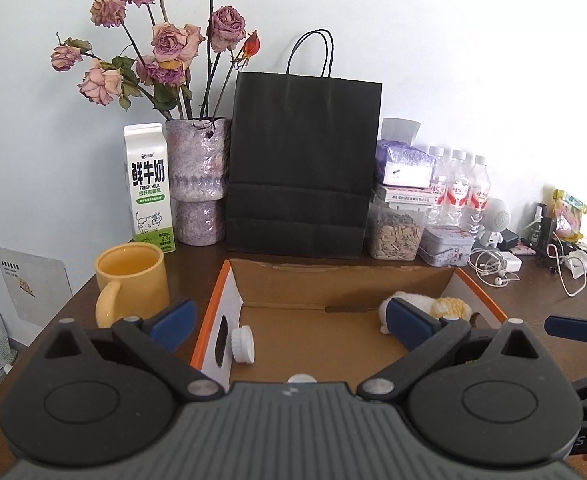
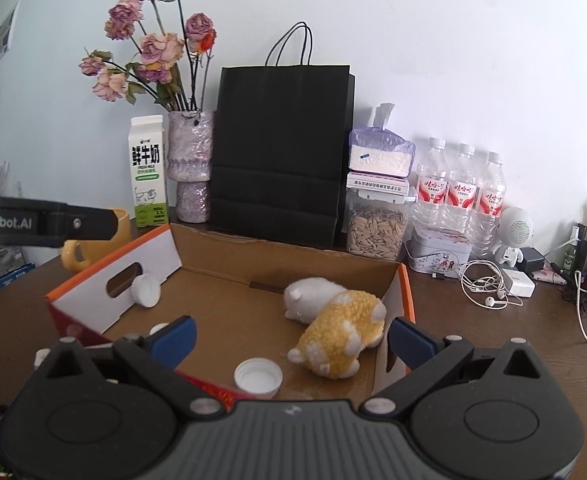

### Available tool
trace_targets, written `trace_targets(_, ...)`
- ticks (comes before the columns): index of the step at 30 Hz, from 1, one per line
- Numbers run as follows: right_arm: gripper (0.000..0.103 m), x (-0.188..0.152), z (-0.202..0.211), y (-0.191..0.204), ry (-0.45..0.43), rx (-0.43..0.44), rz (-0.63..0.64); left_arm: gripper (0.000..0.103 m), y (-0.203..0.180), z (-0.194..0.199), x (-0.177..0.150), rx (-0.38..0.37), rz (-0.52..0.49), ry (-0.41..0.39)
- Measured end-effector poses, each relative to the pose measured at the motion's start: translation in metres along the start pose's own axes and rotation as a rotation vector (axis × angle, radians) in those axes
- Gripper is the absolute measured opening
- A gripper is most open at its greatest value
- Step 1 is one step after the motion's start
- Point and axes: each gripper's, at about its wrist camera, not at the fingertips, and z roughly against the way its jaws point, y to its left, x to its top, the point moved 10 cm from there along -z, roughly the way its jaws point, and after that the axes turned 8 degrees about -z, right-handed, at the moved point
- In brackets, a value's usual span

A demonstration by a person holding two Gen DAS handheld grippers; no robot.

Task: Organize objects
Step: 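Move both tools back toward the remaining items beside the box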

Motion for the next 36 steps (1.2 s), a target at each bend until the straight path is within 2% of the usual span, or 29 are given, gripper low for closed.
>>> trace_targets(10, 0.103, -0.031, 0.044, 0.012, 0.020, 0.016, -0.010, 0.103, 0.014, 0.043, -0.022, 0.023, -0.009, 0.017)
trace_targets(19, 0.103, -0.066, 0.063, 0.026, 0.083, 0.064, -0.030, 0.103, 0.045, 0.071, -0.048, 0.085, -0.009, 0.058)
trace_targets(27, 0.103, -0.093, 0.050, 0.032, 0.169, 0.091, -0.077, 0.103, 0.075, 0.082, -0.075, 0.139, 0.018, 0.108)
trace_targets(36, 0.103, -0.105, 0.019, 0.038, 0.265, 0.065, -0.136, 0.103, 0.080, 0.084, -0.094, 0.124, 0.039, 0.140)
